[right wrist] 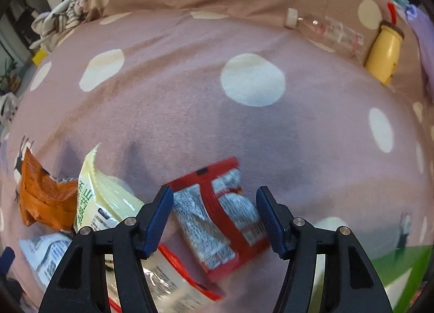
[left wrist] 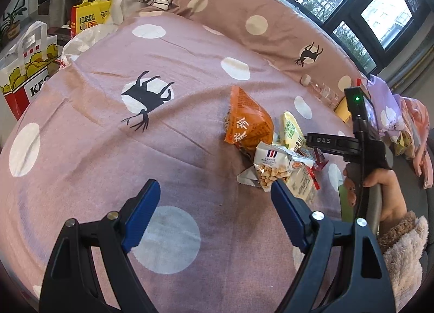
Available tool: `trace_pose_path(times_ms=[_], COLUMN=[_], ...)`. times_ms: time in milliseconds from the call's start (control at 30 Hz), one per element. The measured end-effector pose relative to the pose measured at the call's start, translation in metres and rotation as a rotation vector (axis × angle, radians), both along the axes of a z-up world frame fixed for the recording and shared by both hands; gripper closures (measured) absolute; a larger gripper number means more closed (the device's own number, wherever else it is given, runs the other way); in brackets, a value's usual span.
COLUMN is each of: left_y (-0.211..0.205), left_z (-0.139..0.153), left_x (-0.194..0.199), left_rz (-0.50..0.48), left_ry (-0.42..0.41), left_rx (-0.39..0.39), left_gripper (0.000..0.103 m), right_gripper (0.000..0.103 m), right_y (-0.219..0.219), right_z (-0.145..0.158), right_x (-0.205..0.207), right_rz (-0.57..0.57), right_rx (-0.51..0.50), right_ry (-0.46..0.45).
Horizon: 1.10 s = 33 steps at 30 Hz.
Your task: Organize snacks
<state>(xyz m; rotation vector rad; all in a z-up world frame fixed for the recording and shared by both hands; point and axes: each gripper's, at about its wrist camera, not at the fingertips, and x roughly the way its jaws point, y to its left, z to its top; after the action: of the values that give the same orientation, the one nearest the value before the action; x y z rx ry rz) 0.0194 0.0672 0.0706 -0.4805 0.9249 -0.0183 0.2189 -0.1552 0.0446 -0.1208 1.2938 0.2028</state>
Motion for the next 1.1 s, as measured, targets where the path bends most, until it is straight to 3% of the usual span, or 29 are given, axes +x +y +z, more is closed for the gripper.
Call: trace_pose_path(times_ms=[100, 367, 533, 700, 867, 1033, 1100], left_y=[-0.002, -0.003, -0.001, -0.001, -0.005, -0.011, -0.014], left_z=[0.000, -0.001, -0.002, -0.003, -0.004, -0.007, -0.010], left_x=[-0.001, -0.001, -0.002, -0.002, -0.006, -0.009, -0.009], left_rz=[-0.005, -0.013, -0.004, 0.003, -0.004, -0.024, -0.037], left_ry=[0.000, 0.003, 0.007, 0.013, 0.021, 0.041, 0.060], left_rx=[0.011, 0.014, 0.012, 0.019, 0.041, 0.058, 0.060], left_gripper=[0.019, 0.019, 0.019, 0.019, 0.019, 0.019, 0.019], right_gripper=[0.042, 0.049, 0.049, 0.048, 0.048, 0.048, 0.042], right_y=[0.002, -0.023, -0.041, -0.029, -0.003, -0.002, -0.011], right_z=[-0.002, 0.013, 0.043, 0.065, 0.041, 0.013, 0.012], right_x=[-0.005, -0.024, -0.068, -0.136, -0.183, -0.183, -0.183], right_rz=[0.038, -0.115, -0.230, -0.275, -0.280, -0.303, -0.324], right_rx=[-0.004, 0.122, 0.216, 0.251, 0.350, 0.419, 0.453], right_ry=[-0.009, -0.019, -0.083, -0.158, -0.064, 0.040, 0.037])
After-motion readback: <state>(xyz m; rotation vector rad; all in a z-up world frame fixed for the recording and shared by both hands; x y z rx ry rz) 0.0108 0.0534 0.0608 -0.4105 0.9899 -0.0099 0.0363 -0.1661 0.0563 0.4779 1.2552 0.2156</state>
